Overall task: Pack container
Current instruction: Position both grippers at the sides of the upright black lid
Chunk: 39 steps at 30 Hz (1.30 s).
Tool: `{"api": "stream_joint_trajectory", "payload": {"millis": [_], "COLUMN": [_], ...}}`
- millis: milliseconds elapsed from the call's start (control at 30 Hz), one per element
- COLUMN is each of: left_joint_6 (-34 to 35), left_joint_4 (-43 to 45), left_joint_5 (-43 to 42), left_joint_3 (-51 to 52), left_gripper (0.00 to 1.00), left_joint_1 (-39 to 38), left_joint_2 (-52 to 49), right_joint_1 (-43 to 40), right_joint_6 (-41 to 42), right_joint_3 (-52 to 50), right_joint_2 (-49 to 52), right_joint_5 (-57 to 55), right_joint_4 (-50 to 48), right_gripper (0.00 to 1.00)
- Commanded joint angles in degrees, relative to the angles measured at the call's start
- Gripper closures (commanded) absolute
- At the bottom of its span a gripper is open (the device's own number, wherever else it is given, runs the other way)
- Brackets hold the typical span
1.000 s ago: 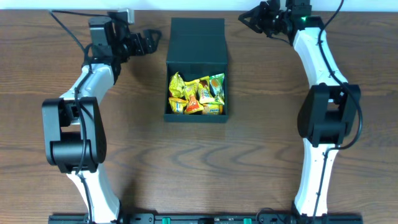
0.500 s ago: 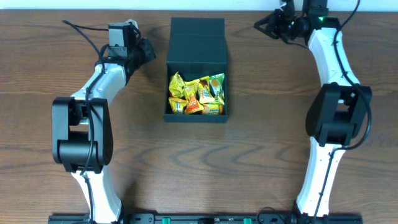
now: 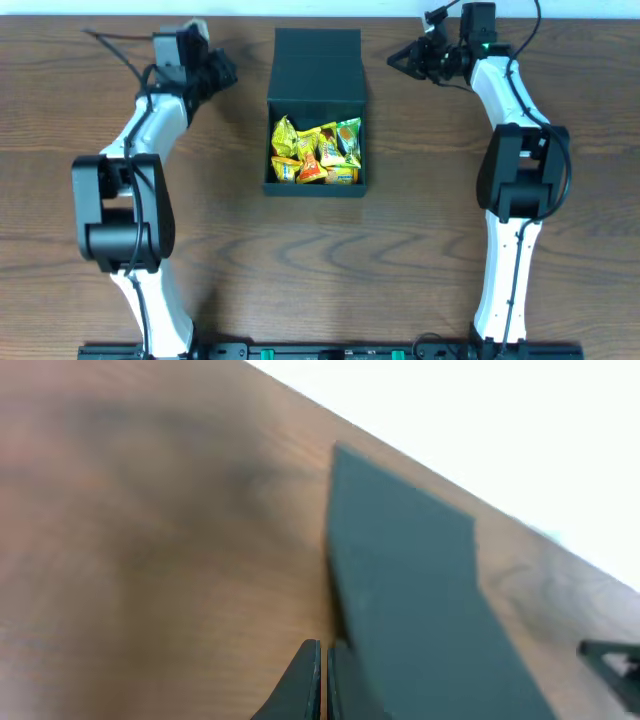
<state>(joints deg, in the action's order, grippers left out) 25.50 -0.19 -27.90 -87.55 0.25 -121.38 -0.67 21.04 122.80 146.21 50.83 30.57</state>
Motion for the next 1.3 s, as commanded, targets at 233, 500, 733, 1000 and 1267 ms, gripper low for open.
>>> {"api": "stream_joint_trajectory", "payload": {"millis": [233,500,733,1000,1267], "left_joint_6": [-5.1,-3.9,-6.5,-7.8,-5.4], "left_joint_4": [-16.0,-17.4,-20.5,-24.9,-22.0], "left_joint_5": [-5.0,-10.7,-11.1,-7.5,-9.8], "left_joint_3": [-21.1,-22.6,-22.6,-22.4,-22.4], "left_gripper": [0.94,0.94,0.94,0.94,0.94], "left_joint_1": [-0.3,-0.8,-1.7,-2.6,-2.6], "left_joint_2": [-12.9,-16.7,-17.1,-17.1,-19.5], "right_joint_1": [0.7,1.4,1.5,3.0,4.0], "right_joint_6": [1.2,1.9,2.3,-0.1,0.2], "right_joint_3": [0.0,0.0,0.0,0.0,0.0], "right_joint_2": [0.2,2.4,4.6,5.7,6.4], "right_joint_5": [3.6,4.7,7.3,7.0,6.6], "right_joint_4": [0.5,0.5,2.1,4.6,3.1], "right_gripper": [0.98,0.98,0.99,0.98,0.98]}}
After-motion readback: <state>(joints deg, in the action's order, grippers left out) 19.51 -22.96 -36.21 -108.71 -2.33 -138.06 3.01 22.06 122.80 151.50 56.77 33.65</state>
